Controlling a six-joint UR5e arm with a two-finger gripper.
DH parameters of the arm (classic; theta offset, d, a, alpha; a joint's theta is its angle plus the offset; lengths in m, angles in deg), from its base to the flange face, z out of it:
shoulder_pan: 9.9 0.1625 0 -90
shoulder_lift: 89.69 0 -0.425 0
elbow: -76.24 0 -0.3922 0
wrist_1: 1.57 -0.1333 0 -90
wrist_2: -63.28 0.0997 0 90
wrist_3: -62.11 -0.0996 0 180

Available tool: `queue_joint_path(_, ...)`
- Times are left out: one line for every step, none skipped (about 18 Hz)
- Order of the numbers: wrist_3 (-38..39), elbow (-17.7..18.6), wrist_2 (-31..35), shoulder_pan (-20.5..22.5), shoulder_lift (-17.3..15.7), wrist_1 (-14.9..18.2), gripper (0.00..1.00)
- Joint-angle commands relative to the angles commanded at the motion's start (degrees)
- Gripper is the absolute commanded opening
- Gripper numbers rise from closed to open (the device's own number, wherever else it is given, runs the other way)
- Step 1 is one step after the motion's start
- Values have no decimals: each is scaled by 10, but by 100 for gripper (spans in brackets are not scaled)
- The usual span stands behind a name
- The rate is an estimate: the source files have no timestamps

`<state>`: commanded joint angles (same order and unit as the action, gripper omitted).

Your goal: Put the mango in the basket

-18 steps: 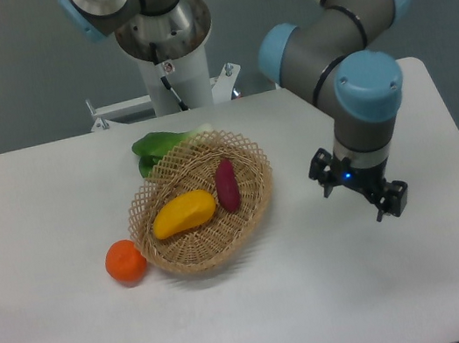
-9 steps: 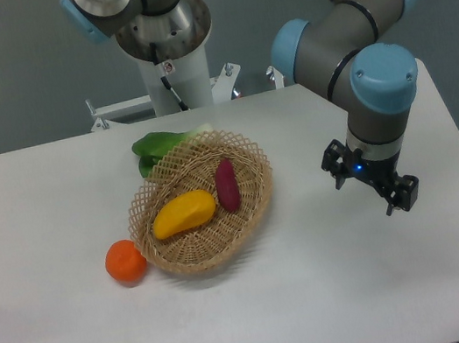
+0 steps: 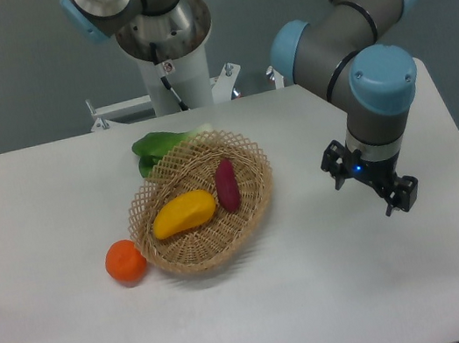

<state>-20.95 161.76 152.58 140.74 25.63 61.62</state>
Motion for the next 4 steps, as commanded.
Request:
queue_joint_path(0,1,0,0,0,-1,100)
queue_joint_path(0,1,0,0,2,-2,100)
queue_joint_path(0,1,0,0,2,-2,100)
queue_joint_path(0,1,0,-1,2,-2,100)
